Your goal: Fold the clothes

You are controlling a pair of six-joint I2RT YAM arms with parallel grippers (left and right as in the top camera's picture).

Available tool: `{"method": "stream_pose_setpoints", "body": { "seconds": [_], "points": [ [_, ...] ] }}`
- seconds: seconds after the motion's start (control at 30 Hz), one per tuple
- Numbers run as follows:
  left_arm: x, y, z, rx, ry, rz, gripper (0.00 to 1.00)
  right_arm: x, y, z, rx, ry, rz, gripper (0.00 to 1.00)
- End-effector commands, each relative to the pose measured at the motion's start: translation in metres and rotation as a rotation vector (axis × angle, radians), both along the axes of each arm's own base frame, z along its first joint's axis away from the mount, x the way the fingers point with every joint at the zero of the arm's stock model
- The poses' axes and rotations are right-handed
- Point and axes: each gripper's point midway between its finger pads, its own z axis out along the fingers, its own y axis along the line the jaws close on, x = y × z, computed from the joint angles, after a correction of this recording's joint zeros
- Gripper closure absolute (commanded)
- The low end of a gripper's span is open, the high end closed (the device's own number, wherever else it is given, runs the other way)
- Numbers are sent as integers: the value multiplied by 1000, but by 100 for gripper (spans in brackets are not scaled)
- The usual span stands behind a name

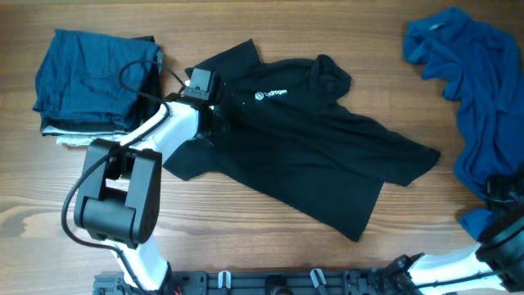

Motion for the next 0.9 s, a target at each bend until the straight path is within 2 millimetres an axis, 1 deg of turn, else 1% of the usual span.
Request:
{"method": "stream_pose_setpoints", "body": {
  "seconds": [0.0,0.07,0.1,0.17,0.2,0.23,0.27,0.3,0.33,0.37,0.4,0.43,0.5,0.57,0.63,0.77,0.83,0.87],
  "points": [
    [-3,4,-9,12,19,2,90,28,7,-1,87,-106,106,96],
    [4,-3,7,-26,-8,-7,90,36,2,14,83,-119,123,96],
    [11,-8,24,-53,-40,-13,89,42,0,26,79,-127,132,96],
    [29,-19,70,-107,-134,-34,84,64,1,53,89,-187,178,92],
    [37,-24,100,-124,-197,-69,79,79,3,68,93,-239,234,85],
    [43,-25,120,-126,-237,-86,76,98,7,84,99,-307,307,78],
    [47,-27,143,-125,-281,-111,73,115,12,101,97,-373,380,61],
    [53,-28,170,-121,-334,-143,72,125,15,110,93,-409,410,41],
    [57,-29,189,-116,-375,-168,73,136,17,119,85,-450,433,25],
    [61,-30,203,-114,-406,-182,80,142,19,122,82,-473,448,17],
    [65,-32,217,-118,-433,-186,87,147,22,123,85,-490,460,11],
    [69,-33,230,-121,-465,-197,96,149,27,122,93,-489,470,1],
    [76,-38,242,-124,-512,-217,96,152,31,122,98,-487,482,0],
    [80,-47,250,-140,-553,-280,96,155,32,123,94,-490,488,1],
    [85,-55,253,-170,-576,-303,96,156,31,123,87,-494,489,1],
    [96,-65,253,-185,-537,-332,96,156,30,124,85,-495,490,1],
    [106,-69,263,-174,-518,-346,96,156,30,124,85,-495,490,1],
    [111,-72,272,-163,-518,-362,96,156,30,124,85,-495,490,1]
  ]
}}
